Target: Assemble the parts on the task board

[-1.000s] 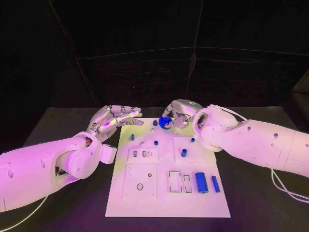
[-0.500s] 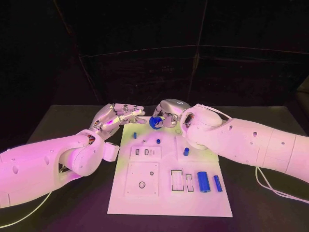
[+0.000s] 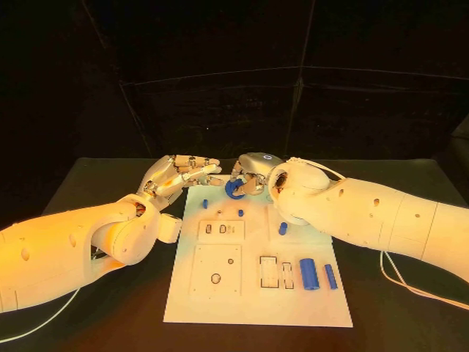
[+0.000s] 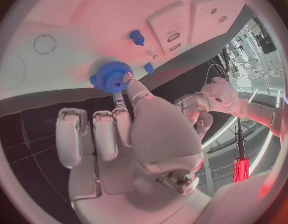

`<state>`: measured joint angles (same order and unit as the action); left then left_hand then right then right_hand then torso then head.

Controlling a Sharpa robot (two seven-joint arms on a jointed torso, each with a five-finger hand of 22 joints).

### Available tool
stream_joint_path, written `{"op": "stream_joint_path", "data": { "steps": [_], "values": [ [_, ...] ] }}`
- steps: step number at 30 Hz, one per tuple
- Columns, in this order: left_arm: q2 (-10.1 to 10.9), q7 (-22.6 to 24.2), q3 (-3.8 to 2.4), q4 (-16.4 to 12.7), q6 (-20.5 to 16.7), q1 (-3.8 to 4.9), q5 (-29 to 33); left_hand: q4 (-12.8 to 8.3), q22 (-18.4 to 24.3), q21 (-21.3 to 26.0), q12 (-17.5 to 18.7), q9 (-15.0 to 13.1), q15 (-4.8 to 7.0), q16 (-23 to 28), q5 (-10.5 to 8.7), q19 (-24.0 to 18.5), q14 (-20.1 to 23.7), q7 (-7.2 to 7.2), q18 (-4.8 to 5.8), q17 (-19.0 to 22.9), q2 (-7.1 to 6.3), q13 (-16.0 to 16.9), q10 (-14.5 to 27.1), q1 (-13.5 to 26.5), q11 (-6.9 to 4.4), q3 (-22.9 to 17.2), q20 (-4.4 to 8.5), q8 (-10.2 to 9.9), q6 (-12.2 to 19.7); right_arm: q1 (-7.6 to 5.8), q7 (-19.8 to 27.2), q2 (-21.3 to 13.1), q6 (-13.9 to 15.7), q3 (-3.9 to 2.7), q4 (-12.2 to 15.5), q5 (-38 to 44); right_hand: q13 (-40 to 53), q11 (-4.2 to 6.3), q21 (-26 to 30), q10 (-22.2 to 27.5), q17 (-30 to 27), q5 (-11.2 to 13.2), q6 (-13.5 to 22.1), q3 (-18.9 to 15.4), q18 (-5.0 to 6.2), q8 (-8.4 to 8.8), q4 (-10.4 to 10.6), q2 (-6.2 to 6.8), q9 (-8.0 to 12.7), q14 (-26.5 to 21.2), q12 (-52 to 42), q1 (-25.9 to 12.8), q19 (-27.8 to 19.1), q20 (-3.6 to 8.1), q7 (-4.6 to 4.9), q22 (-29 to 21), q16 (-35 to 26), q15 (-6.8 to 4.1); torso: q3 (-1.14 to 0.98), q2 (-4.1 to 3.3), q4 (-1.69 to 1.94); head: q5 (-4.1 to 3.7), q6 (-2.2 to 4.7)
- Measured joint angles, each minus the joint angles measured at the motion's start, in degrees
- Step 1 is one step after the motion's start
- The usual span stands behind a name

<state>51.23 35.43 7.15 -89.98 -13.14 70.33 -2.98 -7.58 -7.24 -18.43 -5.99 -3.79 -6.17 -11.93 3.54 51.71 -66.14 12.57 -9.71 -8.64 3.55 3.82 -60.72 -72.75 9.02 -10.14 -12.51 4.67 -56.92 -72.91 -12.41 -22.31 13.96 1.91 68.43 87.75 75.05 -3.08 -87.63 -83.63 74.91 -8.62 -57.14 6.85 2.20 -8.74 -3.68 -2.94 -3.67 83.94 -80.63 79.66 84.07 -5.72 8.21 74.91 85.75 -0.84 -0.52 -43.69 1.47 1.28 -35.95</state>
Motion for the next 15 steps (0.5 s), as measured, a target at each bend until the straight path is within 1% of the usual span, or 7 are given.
{"op": "stream_joint_path", "data": {
  "steps": [3,5,6,8,10,12,15],
  "values": [
    [0.0,0.0,0.00,0.0,0.0,0.00,0.0,0.0,0.0,0.0,0.0,0.0,0.00,0.0,0.00,0.0,0.0,0.00,0.00,0.0,0.00,0.0,0.0,0.0,0.00,0.0,0.00,0.0,0.0,0.01,0.0,0.3,-0.5,0.00,-0.4,0.1,0.0,-0.32,0.0,0.3,0.0,0.0,0.0,0.0,0.00,0.31,0.0,0.41,0.0,0.0,0.3,-0.4,0.0,0.00,0.01,0.0,0.0,0.00,0.00,0.01,-0.01,0.00,-0.05],
    [0.0,0.0,0.00,0.0,0.0,0.01,0.0,0.0,0.0,0.0,0.0,0.0,0.00,0.0,0.00,0.0,0.0,0.00,0.00,0.0,0.00,0.0,0.0,0.0,0.00,0.0,0.00,0.0,0.0,0.00,0.0,0.5,-0.7,0.00,-0.6,0.2,-0.1,-0.59,0.0,0.6,0.0,0.0,0.2,0.1,0.00,0.79,0.2,1.19,-0.1,0.0,0.8,-1.5,0.0,0.00,0.30,0.0,0.0,0.00,0.00,0.02,-0.02,0.01,-0.08],
    [0.0,0.0,0.00,0.0,0.0,0.01,0.0,0.0,0.0,0.0,0.0,0.0,0.00,0.0,0.00,0.0,0.0,0.00,0.00,0.0,0.00,0.0,0.0,0.0,0.00,0.0,0.00,0.0,0.0,0.01,0.0,0.6,-0.8,0.01,-0.8,0.2,-0.2,-0.94,0.0,0.9,0.0,0.0,1.4,-0.2,0.00,1.47,0.8,1.36,-0.4,0.0,1.1,-2.9,0.0,0.00,0.79,0.0,0.0,0.03,0.00,0.02,-0.03,0.01,-0.09],
    [0.0,0.0,0.00,0.0,0.0,0.01,0.0,0.0,0.0,0.0,0.0,0.0,0.00,0.0,0.00,0.0,0.0,0.00,0.00,0.0,0.00,0.0,0.0,0.0,0.00,0.0,0.00,0.0,0.0,0.01,-0.1,0.7,-1.0,0.06,-1.0,0.3,-0.2,-1.07,0.0,1.1,0.0,-0.1,2.6,-0.5,0.00,2.02,1.1,1.61,-0.4,0.1,1.2,-3.4,0.0,0.00,0.99,0.0,0.0,0.29,0.00,0.02,-0.04,0.01,-0.14],
    [0.0,0.0,0.00,0.0,0.0,0.02,0.0,0.0,0.0,0.0,0.0,0.0,0.00,0.0,0.00,0.0,0.0,0.00,0.00,0.0,0.00,0.0,0.0,0.0,0.00,0.0,0.00,0.0,0.0,0.01,-0.1,0.9,-1.2,0.08,-1.3,0.3,-0.1,-1.57,0.0,1.6,0.0,0.3,4.8,-1.5,0.00,3.34,1.4,2.30,-0.2,0.0,2.0,-4.1,-0.1,-0.38,1.31,0.0,0.0,0.68,0.00,0.03,-0.04,0.01,-0.15],
    [0.0,0.0,0.00,-0.1,0.0,0.03,0.0,0.0,0.0,0.0,0.0,0.0,0.00,0.0,0.00,0.0,0.0,0.00,0.00,0.0,0.00,0.0,0.0,0.0,0.00,0.0,0.00,0.0,0.0,0.04,-0.1,1.0,-1.5,0.09,-1.6,0.3,-0.1,-1.68,0.0,2.7,0.0,0.6,6.8,-2.4,0.00,4.50,2.0,3.02,0.0,0.2,3.1,-4.8,0.0,-0.62,1.52,0.0,0.0,0.85,0.00,0.03,-0.04,0.01,-0.15],
    [0.0,0.0,0.00,-0.1,0.0,0.03,0.0,0.0,0.0,0.0,0.0,0.0,0.00,0.0,0.00,0.0,0.0,0.00,0.00,0.0,0.00,0.0,0.0,0.0,0.00,0.0,0.00,0.0,0.0,0.05,-0.1,1.1,-1.8,0.11,-1.9,0.3,-0.4,-2.01,0.0,3.5,0.0,0.6,8.6,-3.6,0.01,4.79,2.7,3.44,0.0,0.0,4.4,-5.3,-0.2,-0.82,1.79,0.0,0.0,1.05,0.00,0.02,-0.04,0.01,-0.21]
  ]
}}
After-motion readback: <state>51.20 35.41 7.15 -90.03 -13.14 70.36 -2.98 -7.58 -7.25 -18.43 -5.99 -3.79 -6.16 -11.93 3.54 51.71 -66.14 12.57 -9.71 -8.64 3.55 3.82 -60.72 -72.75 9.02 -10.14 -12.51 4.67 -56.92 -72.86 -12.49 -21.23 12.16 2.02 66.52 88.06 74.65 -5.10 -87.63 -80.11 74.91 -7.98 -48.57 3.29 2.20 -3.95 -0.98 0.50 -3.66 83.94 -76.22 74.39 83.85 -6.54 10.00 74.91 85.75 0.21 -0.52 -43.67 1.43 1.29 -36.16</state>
